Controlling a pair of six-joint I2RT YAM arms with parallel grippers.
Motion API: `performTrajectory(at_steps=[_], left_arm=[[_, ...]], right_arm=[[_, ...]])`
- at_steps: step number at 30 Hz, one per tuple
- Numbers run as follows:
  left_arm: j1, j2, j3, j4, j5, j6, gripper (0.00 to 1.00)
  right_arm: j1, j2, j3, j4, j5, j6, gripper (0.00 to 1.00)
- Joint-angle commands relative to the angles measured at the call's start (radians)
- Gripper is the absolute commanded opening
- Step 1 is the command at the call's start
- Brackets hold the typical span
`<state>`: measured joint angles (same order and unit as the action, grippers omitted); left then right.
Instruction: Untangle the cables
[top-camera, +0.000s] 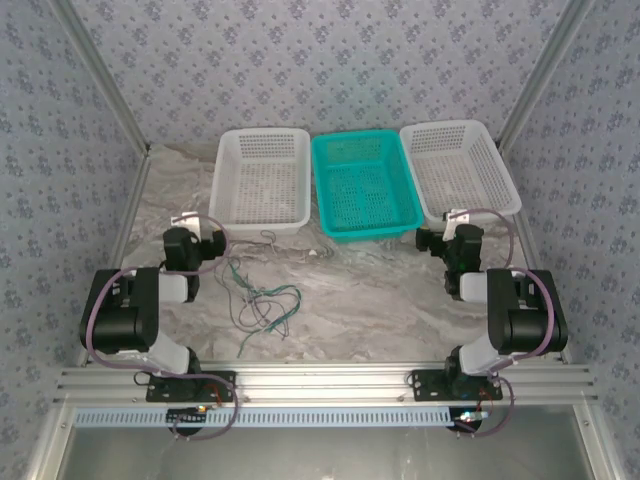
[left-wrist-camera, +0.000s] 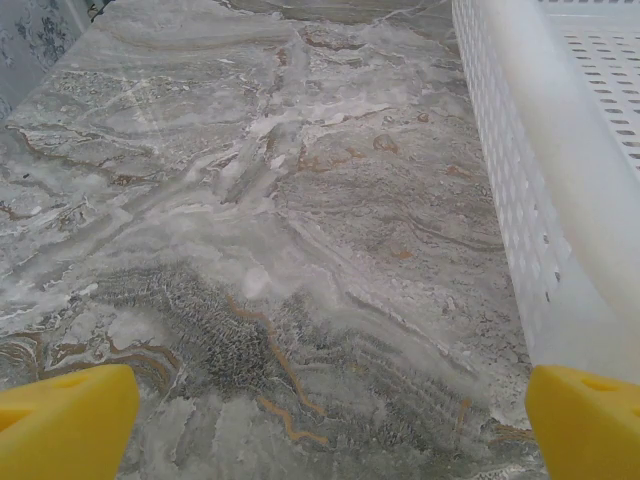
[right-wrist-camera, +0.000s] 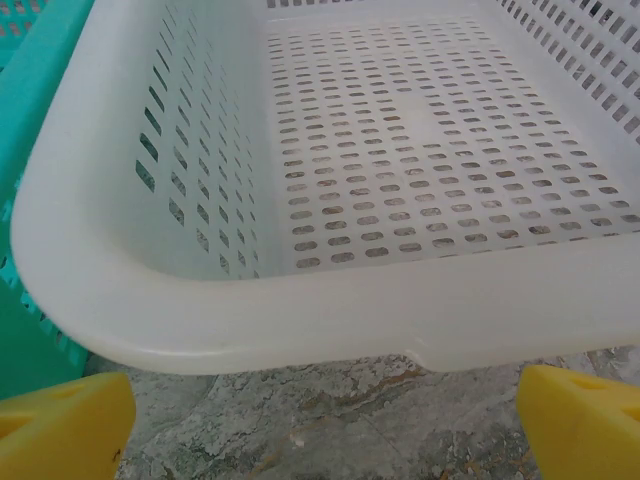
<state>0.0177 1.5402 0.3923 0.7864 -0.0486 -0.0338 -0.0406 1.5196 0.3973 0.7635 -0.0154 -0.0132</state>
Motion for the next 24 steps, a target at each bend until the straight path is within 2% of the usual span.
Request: performTrajectory(at_steps=[1,19,22,24], left_arm=[[-0.002,-0.006,0.022,0.024,0.0,0.007,0.99],[-0.002,-0.006,0.022,0.024,-0.001,0.006,0.99],[-0.001,-0.006,0.022,0.025,-0.001,0.006,0.99],[-0.003,-0.01,0.018,0.031,-0.001,0.01,0.99]], right_arm=[[0.005,-0.007,0.018,-0.007,0.012,-0.014,1.0],[-0.002,-0.012,0.011,0.002,0.001,-0.01,1.0],[0.029,-0.051,0.008,-0.019,0.114,-0.005,1.0],[0.049,-0.139,0.024,-0.136,0.212,0.016,1.0]])
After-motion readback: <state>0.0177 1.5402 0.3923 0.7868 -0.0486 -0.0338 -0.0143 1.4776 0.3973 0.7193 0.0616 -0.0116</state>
